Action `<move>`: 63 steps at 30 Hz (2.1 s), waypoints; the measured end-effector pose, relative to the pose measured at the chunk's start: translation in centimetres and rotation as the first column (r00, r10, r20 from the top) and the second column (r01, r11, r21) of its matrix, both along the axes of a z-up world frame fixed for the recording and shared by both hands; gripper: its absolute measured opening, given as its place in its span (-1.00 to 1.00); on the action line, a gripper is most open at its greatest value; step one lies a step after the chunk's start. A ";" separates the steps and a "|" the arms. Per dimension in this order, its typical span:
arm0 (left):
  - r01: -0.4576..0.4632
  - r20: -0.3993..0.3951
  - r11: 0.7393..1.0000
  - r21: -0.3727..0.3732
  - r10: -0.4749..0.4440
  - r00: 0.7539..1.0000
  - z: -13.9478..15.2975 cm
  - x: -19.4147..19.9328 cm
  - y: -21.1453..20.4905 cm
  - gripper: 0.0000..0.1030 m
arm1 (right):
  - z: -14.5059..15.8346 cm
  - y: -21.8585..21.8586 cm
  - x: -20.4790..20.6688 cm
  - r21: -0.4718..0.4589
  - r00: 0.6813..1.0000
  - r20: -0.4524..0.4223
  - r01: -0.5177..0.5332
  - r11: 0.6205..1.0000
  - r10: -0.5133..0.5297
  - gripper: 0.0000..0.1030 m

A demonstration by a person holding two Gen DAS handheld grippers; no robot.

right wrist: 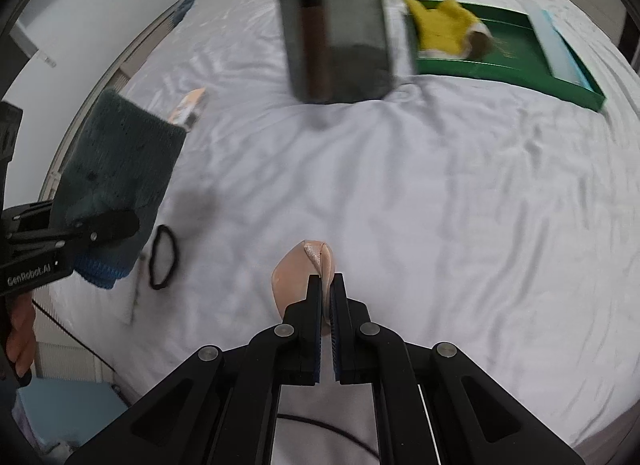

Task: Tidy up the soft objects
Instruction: 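Carry the dark green towel with the left tool while the right tool carries the beige pad toward the tray, then lower and release the dark green towel and beige pad into the green tray with both tools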

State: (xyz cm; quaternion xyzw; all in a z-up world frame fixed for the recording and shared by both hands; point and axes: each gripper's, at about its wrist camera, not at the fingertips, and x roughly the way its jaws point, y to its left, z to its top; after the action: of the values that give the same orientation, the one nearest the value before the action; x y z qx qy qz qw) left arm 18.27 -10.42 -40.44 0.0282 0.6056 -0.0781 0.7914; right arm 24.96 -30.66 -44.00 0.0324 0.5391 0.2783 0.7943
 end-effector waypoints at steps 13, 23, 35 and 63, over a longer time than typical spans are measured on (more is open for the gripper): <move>0.179 -0.055 0.973 -0.143 -0.189 0.981 -0.7 1.4 -12.4 -0.46 | 0.9 -10.4 4.5 -0.088 0.986 0.087 0.151 0.985 -0.143 -0.94; 0.152 0.089 0.955 -0.254 -0.133 0.987 1.4 12.4 -20.0 -0.45 | 4.3 -16.1 12.8 -0.098 0.948 0.235 0.243 0.965 -0.215 -0.94; 0.035 0.149 0.966 -0.256 0.003 0.989 -0.5 25.6 -25.8 -0.44 | 4.7 -17.6 25.2 -0.127 0.900 0.382 0.275 0.953 -0.209 -0.94; -0.160 0.011 0.973 -0.165 0.164 0.986 -8.8 35.6 -25.7 -0.38 | -2.9 -13.3 42.7 -0.185 0.912 0.328 0.318 0.930 -0.246 -0.92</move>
State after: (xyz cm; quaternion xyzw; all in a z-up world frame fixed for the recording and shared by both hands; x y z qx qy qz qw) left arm 53.86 -36.07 -49.23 -0.0853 0.5877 -0.0625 0.8022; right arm 67.66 -44.01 -46.94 -0.0261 0.4310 0.0960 0.8968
